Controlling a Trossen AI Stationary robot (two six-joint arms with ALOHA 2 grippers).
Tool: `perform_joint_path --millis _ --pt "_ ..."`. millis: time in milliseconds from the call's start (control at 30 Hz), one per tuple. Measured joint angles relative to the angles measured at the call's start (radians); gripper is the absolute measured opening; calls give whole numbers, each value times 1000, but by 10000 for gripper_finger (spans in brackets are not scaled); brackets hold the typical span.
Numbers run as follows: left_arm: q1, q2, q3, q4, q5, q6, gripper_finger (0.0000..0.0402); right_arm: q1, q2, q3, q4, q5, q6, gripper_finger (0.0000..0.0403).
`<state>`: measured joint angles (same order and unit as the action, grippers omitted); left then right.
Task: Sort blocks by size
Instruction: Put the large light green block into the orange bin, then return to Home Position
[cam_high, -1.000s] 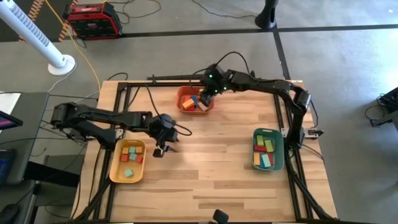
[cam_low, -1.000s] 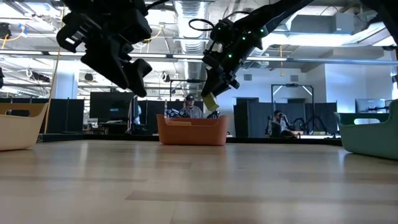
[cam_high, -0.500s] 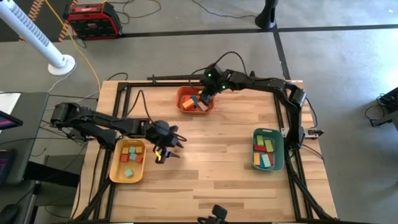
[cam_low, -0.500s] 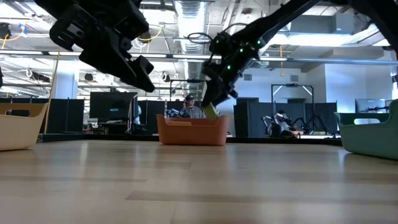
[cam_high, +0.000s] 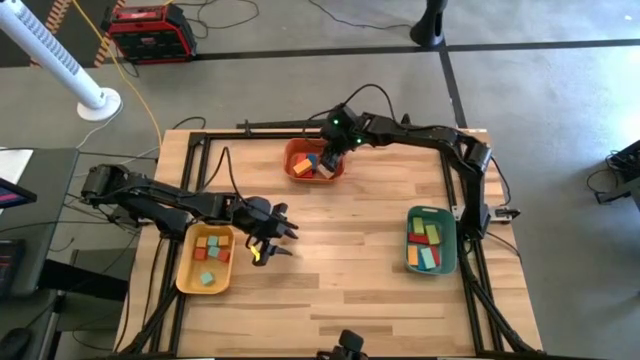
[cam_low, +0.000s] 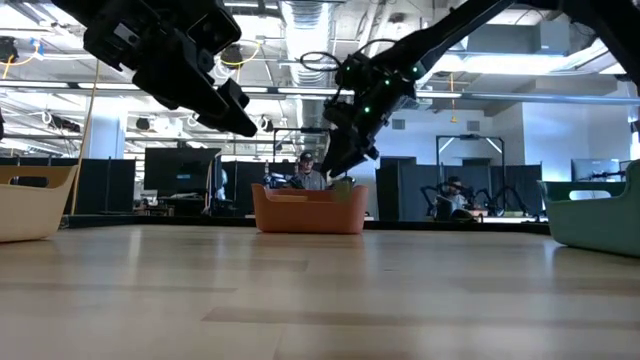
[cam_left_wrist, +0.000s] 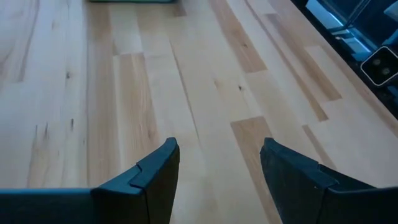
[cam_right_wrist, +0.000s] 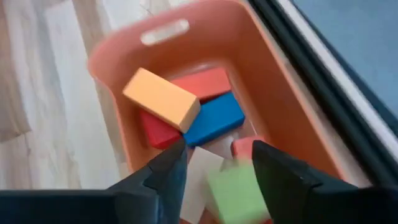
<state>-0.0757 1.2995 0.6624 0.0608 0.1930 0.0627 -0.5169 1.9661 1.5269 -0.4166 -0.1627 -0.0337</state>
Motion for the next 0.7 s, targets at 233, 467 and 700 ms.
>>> perform_joint_path --millis 233,467,700 --pt "0 -17 0 -16 -18 -23 215 14 -59 0 -20 3 -12 254" --pt "0 -176 0 -100 -156 -20 215 51 -197 0 -98 8 -12 258" --pt "-9 -410 1 -145 -277 25 215 149 -369 0 -193 44 -74 258"
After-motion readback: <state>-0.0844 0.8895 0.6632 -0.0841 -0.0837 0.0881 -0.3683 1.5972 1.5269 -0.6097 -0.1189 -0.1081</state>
